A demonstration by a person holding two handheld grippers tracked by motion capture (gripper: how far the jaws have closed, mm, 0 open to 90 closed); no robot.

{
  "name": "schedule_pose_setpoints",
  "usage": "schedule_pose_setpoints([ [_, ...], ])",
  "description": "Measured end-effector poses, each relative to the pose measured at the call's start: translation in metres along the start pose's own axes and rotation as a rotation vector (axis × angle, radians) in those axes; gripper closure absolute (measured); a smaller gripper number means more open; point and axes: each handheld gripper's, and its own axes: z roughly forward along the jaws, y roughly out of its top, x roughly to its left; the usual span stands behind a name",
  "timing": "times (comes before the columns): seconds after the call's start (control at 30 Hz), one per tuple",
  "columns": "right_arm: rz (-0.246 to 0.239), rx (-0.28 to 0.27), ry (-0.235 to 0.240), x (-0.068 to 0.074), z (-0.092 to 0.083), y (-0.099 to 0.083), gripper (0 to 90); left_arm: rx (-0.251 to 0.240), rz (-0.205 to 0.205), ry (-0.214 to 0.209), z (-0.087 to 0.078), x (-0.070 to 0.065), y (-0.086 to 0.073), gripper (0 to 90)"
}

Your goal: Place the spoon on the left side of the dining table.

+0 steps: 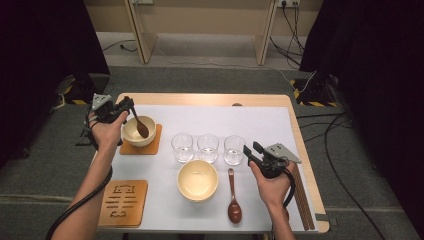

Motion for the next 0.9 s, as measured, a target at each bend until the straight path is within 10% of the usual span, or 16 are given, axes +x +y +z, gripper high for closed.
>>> schedule_pose_setpoints([
  [0.9, -0.003, 0.0, -0.003, 0.0, 0.001, 0.0, 57.9, 0.024, -0.079, 0.07, 0.003, 0.023, -0.006, 71.7],
])
